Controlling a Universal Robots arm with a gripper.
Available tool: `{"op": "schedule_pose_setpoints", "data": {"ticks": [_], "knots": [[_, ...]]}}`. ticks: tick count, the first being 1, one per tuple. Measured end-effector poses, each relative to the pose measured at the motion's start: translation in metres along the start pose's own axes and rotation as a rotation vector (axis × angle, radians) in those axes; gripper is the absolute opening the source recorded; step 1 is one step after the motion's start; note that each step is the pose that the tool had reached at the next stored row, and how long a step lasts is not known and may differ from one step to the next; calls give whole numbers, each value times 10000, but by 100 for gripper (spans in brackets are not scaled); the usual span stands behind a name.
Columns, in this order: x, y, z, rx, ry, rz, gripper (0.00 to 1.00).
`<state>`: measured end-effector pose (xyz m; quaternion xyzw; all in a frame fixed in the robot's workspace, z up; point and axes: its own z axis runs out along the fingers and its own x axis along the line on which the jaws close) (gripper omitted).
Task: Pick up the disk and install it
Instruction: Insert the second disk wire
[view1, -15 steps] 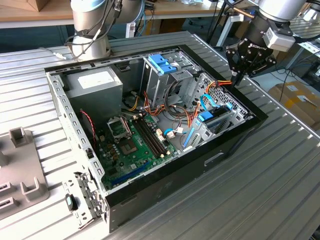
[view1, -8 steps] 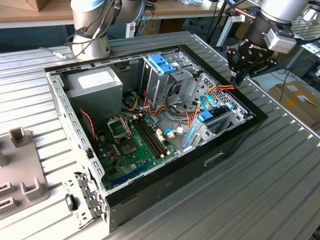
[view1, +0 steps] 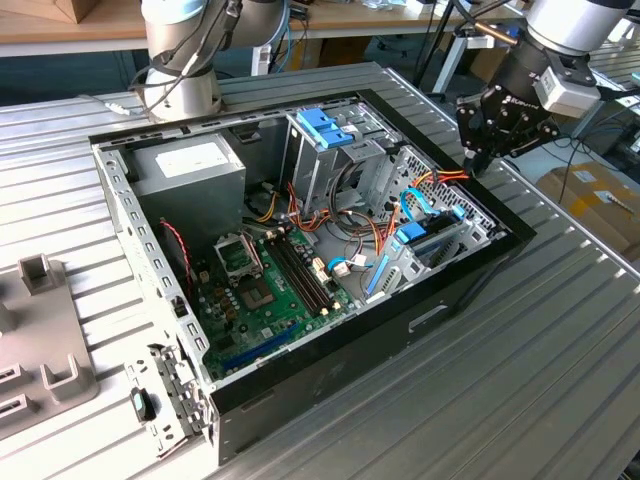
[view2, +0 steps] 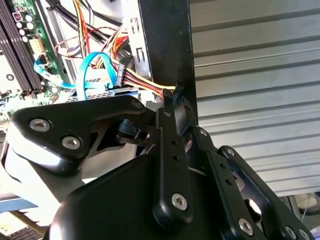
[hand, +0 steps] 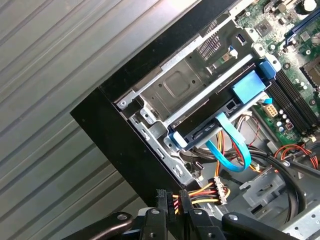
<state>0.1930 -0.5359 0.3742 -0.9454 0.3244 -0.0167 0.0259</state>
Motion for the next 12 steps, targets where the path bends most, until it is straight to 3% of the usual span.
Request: {"op": "schedule_pose_setpoints", "data": {"ticks": [5,12], "knots": [[3,0,14,38,-12,-458,24],[13,-17,38,39,-19,-556,24]]}}
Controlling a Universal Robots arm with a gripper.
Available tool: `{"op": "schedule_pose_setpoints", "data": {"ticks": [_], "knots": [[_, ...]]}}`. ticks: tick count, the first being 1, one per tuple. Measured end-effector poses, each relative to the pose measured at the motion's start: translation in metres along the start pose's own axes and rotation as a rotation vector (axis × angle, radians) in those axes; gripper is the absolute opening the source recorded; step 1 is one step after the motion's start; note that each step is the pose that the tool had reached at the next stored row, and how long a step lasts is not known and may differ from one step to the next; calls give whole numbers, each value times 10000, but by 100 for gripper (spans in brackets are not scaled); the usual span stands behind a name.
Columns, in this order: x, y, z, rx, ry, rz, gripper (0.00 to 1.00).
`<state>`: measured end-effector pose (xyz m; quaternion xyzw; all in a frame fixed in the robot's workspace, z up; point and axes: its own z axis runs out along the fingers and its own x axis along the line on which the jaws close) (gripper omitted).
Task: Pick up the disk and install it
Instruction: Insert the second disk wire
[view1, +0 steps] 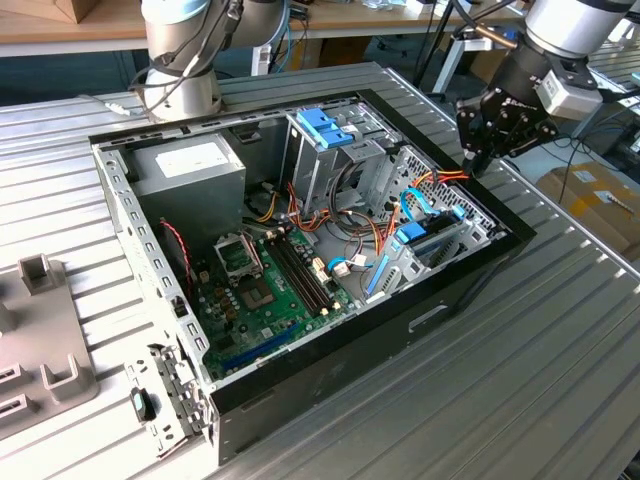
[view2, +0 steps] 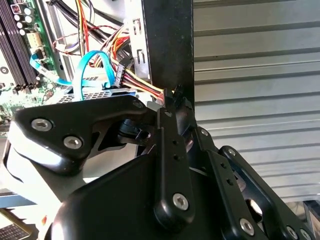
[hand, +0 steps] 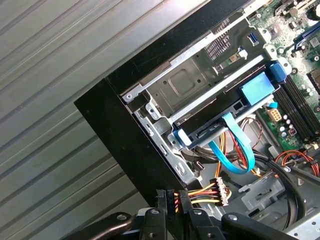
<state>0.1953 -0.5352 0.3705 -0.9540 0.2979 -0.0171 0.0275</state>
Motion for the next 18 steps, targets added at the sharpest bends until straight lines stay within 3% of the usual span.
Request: {"op": "schedule_pose_setpoints", "data": {"ticks": [18], "knots": [[2,-29,27,0,-4,-65,24]]}}
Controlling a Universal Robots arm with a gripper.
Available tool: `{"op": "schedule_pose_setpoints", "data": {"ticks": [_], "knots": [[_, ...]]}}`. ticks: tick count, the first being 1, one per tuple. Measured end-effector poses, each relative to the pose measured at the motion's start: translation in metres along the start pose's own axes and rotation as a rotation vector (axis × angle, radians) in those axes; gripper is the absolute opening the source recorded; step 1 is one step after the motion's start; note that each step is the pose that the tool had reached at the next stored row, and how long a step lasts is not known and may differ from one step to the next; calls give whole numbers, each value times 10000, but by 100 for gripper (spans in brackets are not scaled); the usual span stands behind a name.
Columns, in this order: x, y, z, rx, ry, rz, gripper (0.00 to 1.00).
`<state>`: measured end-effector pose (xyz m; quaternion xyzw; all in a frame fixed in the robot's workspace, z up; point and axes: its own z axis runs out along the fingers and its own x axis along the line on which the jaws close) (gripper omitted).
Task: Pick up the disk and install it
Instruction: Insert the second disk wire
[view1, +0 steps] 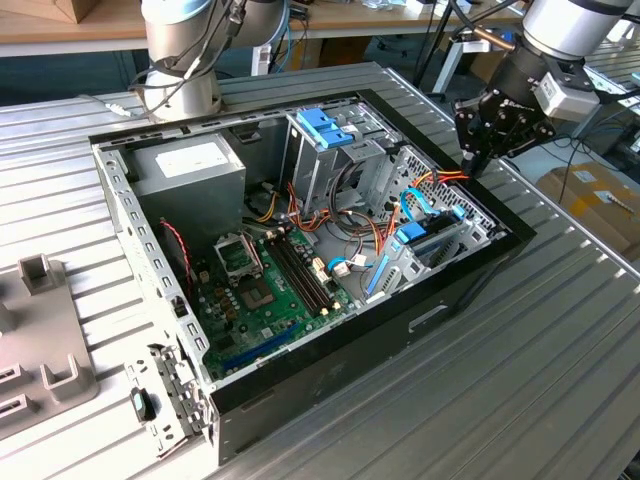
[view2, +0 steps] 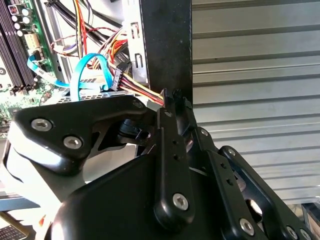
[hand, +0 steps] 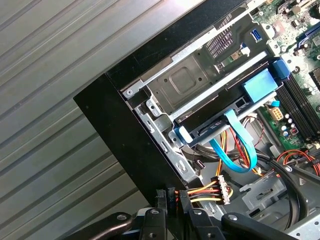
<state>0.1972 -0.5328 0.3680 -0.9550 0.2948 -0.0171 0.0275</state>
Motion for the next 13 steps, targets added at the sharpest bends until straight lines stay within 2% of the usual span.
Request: {"op": "schedule_pose_setpoints", "data": {"ticks": [3,4,11,13], "knots": [[0,0,1,0,0,0,22],[0,0,1,0,0,0,16],[0,0,2,1,-1,0,16],[0,-2,-27,0,0,0,16]]}}
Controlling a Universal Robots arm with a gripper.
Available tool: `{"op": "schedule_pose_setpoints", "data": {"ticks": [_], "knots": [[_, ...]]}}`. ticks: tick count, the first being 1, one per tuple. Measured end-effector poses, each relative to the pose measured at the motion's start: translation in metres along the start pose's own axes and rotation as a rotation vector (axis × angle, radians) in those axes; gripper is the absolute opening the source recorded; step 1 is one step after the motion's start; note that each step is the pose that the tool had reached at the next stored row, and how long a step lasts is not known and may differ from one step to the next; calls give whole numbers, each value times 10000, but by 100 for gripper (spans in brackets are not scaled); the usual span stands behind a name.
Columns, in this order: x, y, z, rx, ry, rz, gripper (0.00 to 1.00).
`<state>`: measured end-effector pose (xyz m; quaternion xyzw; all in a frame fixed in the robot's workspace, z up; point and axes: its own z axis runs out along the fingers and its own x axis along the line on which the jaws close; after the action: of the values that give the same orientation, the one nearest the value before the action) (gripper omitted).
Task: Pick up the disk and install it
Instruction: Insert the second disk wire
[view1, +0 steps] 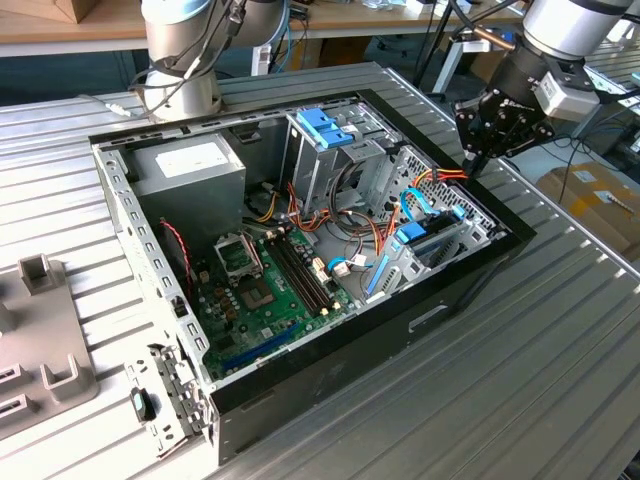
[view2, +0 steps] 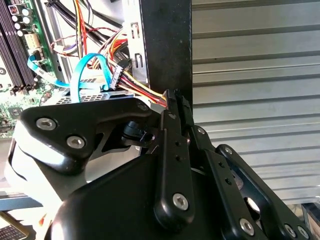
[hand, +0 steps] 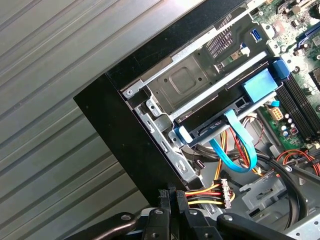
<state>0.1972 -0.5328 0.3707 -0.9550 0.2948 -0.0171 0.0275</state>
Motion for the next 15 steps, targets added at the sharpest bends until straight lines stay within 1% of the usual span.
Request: {"op": "schedule_pose_setpoints", "data": {"ticks": [2,5,7,10,13,15], "knots": [[1,-1,-16,1,0,0,16],[-2,0,-20,0,0,-1,16],[-54,36,-23,0,0,-1,16],[-94,63,-25,-1,3,40,16],[-101,68,-25,-4,12,189,16],[-102,69,-25,-9,25,367,16]]}}
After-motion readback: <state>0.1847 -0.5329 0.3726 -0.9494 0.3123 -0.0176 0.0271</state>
